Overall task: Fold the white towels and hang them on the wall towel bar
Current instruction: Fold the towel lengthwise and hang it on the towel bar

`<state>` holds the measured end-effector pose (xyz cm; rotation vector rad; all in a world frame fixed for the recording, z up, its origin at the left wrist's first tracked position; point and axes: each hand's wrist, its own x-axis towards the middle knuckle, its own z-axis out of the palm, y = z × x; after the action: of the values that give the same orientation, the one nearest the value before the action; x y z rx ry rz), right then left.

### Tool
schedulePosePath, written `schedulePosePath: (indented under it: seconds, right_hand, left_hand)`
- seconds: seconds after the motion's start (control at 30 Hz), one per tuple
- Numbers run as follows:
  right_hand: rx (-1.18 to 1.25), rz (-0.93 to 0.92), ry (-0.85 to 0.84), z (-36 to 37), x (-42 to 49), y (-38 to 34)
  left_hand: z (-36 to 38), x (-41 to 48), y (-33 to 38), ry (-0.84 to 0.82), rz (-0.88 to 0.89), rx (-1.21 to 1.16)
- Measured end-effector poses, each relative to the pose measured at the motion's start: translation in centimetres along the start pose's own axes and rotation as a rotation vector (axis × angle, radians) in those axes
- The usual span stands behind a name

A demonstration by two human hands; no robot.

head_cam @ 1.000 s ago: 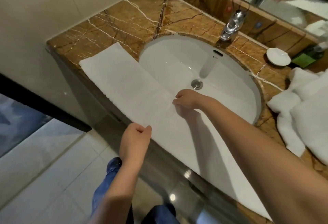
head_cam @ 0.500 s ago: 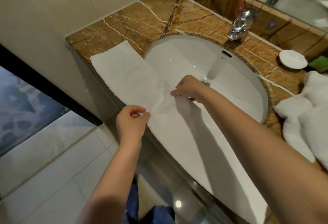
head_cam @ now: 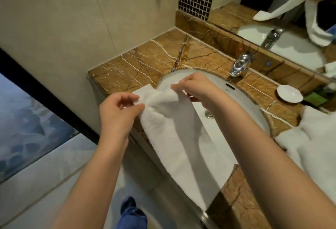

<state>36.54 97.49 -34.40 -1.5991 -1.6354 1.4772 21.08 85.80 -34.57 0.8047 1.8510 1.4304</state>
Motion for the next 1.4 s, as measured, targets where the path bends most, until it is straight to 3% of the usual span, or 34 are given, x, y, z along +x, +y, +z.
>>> schedulePosePath:
  seconds: [0.37,1.07,1.4]
  right_hand:
    - [0.065,-0.128,0.03,-2.1,-1.1,-9.0]
    - [0.119,-0.253,0.286,-6.5,-1.5,-25.1]
    - [0.077,-0.409,0.268,-10.6,-1.9,-32.2]
  left_hand:
    - [-4.5,4.7,8.5,-0.083,0.111,-0.091]
    - [-7.2,15.2,24.9,-0.313,0.387,-0.305]
    - [-6.9,16.0,31.6,-0.24,0.538,-0.32]
